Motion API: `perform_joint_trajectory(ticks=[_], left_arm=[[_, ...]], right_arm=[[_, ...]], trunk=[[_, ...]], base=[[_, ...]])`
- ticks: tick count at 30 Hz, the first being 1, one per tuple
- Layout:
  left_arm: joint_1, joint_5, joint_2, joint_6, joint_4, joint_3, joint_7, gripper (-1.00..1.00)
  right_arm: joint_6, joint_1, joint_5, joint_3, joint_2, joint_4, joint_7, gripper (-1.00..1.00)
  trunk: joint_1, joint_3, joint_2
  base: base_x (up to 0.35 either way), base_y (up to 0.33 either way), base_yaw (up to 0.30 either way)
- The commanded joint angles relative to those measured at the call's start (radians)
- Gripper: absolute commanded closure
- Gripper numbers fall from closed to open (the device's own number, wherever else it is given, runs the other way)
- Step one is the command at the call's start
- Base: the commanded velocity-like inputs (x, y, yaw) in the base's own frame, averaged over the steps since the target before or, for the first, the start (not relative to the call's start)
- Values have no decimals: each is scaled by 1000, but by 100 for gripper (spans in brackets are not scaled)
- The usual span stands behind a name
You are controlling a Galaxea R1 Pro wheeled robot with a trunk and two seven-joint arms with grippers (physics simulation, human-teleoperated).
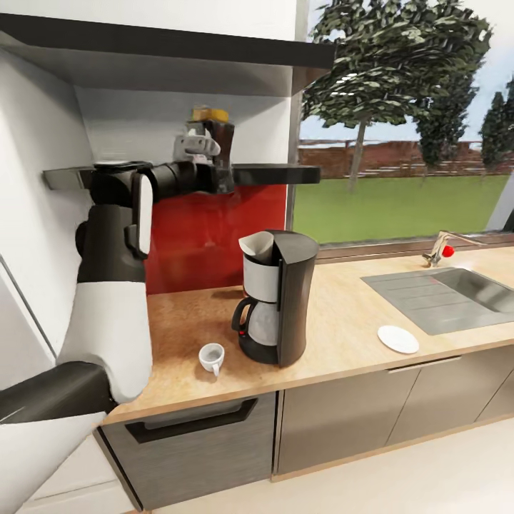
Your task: Set up a coffee station on the kitchen countertop: keep the coffee maker on the countertop, move the bottle of coffee from the kitchen shelf to the counter next to the coffee maker, place a paper coffee filter on top of the coffee maker, put the saucer next to the coffee maker with the coffee cup on the saucer, and place the electric kettle next to the coffee maker.
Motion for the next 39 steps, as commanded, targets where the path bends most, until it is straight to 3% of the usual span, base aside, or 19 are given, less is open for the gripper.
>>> perform_joint_trajectory(ticks=[1,7,11,14,17,19,20,23,24,27,32,34,37,39], left_arm=[[43,-13,-1,0,-50,0,-25,100],[213,-15,11,0,-194,-11,-86,100],[321,-16,59,-10,-222,-8,-143,100],[380,-19,76,-24,-227,0,-156,100],[440,-23,115,-85,-228,12,-150,100],[488,-25,144,-160,-227,56,-140,100],[519,-27,154,-217,-225,146,-132,100],[563,-44,157,-293,-218,205,-122,100],[570,-49,157,-306,-217,207,-117,100],[602,-73,152,-364,-215,209,-78,100],[659,-85,146,-446,-150,208,47,100],[666,-87,144,-511,-78,206,129,100],[670,-83,142,-565,57,156,307,100],[670,-81,140,-569,86,142,328,100]], right_arm=[[0,0,8,0,0,-2,-5,-100],[-1,0,8,0,0,-3,-5,-100],[-2,0,8,0,0,-3,-4,-100],[-2,0,7,0,0,-3,-4,-100],[-3,0,7,0,0,-3,-4,-100],[-3,0,7,1,0,-3,-4,-100],[-3,0,8,1,1,-3,-3,-100],[-10,0,8,1,3,-4,-3,-100],[-15,0,8,1,3,-3,-3,-100],[-45,0,8,1,3,-3,-3,-100],[-67,0,6,-1,-1,-3,-3,-100],[-68,0,6,-2,-1,-3,-4,-100],[-69,0,5,-4,-2,-3,-5,-100],[-69,0,5,-5,-2,-3,-5,-100]], trunk=[[1,-2,-2],[1,-2,-2],[1,-2,-2],[1,-2,-2],[1,-2,-2],[1,-2,-2],[1,-2,-2],[1,-2,-2],[1,-2,-2],[1,-2,-2],[1,-2,-2],[1,-2,-2],[1,-2,-2],[1,-2,-2]], base=[[0,0,0],[0,0,0],[0,0,0],[0,0,0],[0,0,0],[0,0,0],[0,0,0],[0,0,0],[0,0,0],[0,0,0],[0,0,0],[0,0,0],[0,0,-69],[0,0,-208]])
